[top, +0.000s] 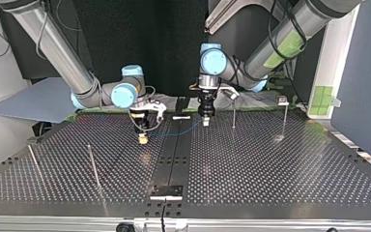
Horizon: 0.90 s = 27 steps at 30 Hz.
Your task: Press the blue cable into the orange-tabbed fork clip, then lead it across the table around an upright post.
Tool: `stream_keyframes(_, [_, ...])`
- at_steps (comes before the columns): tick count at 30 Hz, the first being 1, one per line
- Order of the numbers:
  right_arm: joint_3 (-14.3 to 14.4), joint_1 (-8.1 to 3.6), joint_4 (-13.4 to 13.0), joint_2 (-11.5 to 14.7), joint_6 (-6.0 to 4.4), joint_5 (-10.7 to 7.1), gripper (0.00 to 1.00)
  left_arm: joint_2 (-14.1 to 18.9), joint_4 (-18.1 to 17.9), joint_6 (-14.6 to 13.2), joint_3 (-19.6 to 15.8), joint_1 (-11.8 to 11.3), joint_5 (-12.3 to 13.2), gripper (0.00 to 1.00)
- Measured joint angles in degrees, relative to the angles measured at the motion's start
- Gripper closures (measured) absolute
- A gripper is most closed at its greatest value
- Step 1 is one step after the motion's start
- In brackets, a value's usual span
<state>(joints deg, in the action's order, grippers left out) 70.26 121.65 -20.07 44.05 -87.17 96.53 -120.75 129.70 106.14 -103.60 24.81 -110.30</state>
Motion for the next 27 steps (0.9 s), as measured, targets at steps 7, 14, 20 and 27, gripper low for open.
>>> stream_keyframes(7, [-0.02, 0.43, 0.47, 3.35, 0.20, -0.07, 1.00, 3.45, 0.68, 0.67, 0.00, 0.46, 0.04, 1.00])
stream_keyframes(14, [-0.05, 0.76, 0.81, 6.04, 0.23, -0.13, 1.00, 4.79, 1.30, 1.46, 0.57, 0.51, 0.28, 1.00])
stream_keyframes(20, [-0.05, 0.94, 1.41, 8.46, 0.23, -0.18, 1.00, 5.04, 4.04, 2.31, 3.30, 0.58, 0.51, 1.00])
stream_keyframes(27, [-0.06, 1.37, 1.83, 10.60, 0.23, -0.18, 1.00, 5.05, 6.66, 3.68, 5.41, 0.59, 0.57, 1.00])
